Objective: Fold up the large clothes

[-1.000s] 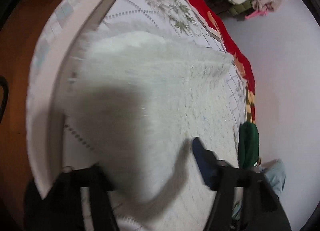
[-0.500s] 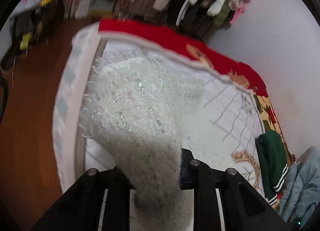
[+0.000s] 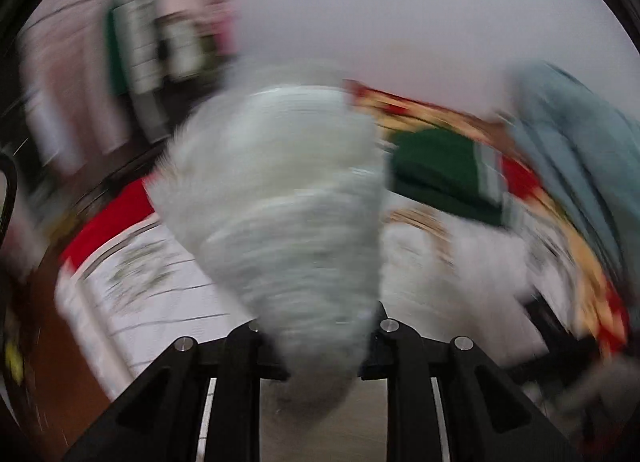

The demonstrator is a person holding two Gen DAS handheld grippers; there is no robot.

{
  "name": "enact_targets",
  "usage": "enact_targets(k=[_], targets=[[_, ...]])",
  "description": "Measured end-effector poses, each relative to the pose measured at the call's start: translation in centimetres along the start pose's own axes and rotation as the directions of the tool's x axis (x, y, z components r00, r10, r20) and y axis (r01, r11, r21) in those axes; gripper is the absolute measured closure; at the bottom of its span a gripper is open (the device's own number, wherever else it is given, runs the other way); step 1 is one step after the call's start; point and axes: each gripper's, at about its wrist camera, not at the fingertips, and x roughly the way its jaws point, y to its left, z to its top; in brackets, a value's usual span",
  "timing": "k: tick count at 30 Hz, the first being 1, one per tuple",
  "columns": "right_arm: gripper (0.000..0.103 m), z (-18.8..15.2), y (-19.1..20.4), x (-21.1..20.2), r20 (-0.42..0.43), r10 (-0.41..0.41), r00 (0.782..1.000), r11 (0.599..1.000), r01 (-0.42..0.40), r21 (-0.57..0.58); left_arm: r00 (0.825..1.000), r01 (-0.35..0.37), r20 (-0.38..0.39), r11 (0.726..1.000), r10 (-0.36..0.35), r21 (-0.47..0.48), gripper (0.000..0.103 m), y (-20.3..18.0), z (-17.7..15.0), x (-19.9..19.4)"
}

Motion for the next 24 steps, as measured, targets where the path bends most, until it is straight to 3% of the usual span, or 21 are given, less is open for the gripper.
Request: enact_targets(k=[2, 4, 8, 10, 13, 17, 19, 20, 21, 22, 23, 24], targets=[[0.046, 0.1, -0.5, -0.1, -0.008, 0.017, 1.0, 1.0, -0.017, 0.002, 0.995, 0.101, -0.025, 0.988, -0.099, 0.119, 0.086, -4.1, -1.2, 0.3], [0.046, 0.0, -1.3, -0.4, -0.015, 0.019, 1.0, 1.0, -0.019, -0.002, 0.98, 0.198, -0.077, 0.946, -0.184, 0.256, 0.087, -8.4, -3.6, 1.0], [0.049, 0.6, -1.1, 0.0, -0.037, 0.031, 0.999, 0.999, -0.032, -0.01, 0.955, 0.289, -0.186, 0.866, -0.231, 0.408, 0.087, -12.5, -8.5, 2.4], [0.051, 0.6, -1.3, 0.0, -0.052, 0.047, 0.998, 0.999, -0.048, -0.01, 0.956, 0.283, -0.191, 0.863, -0.221, 0.418, 0.087, -12.2, -9.4, 2.8], [0.051, 0.4, -2.2, -1.3, -0.063, 0.056, 0.996, 0.998, -0.056, 0.0, 0.96, 0.249, -0.222, 0.883, -0.171, 0.399, 0.085, -10.8, -9.0, 3.7], [0.037, -0.4, -4.0, -5.6, -0.005, 0.026, 1.0, 0.998, -0.026, 0.064, 0.953, 0.23, -0.277, 0.883, -0.119, 0.41, 0.076, -9.8, -8.5, 3.8], [0.037, -0.9, -4.4, -8.5, 0.051, 0.013, 0.999, 0.996, -0.017, 0.087, 0.948, 0.248, -0.289, 0.879, -0.134, 0.407, 0.069, -9.3, -8.6, 3.0], [0.037, -1.0, -4.4, -9.4, 0.068, 0.018, 0.998, 0.996, -0.025, 0.091, 0.947, 0.256, -0.289, 0.876, -0.142, 0.409, 0.053, -9.3, -8.6, 2.6], [0.037, -1.2, -4.1, -10.8, 0.09, 0.033, 0.995, 0.995, -0.042, 0.094, 0.944, 0.266, -0.293, 0.873, -0.151, 0.408, 0.03, -9.3, -8.5, 2.0], [0.037, -1.5, -3.5, -11.8, 0.106, 0.046, 0.993, 0.995, -0.055, 0.088, 0.942, 0.274, -0.296, 0.873, -0.159, 0.404, 0.017, -9.2, -8.5, 1.7], [0.037, -1.7, -2.8, -12.7, 0.117, 0.057, 0.992, 0.995, -0.066, 0.074, 0.941, 0.278, -0.293, 0.876, -0.167, 0.394, 0.008, -9.1, -8.3, 0.9], [0.037, -1.8, -1.8, -13.4, 0.124, 0.069, 0.99, 0.996, -0.076, 0.048, 0.941, 0.276, -0.294, 0.88, -0.166, 0.386, 0.008, -9.0, -8.5, 0.7]])
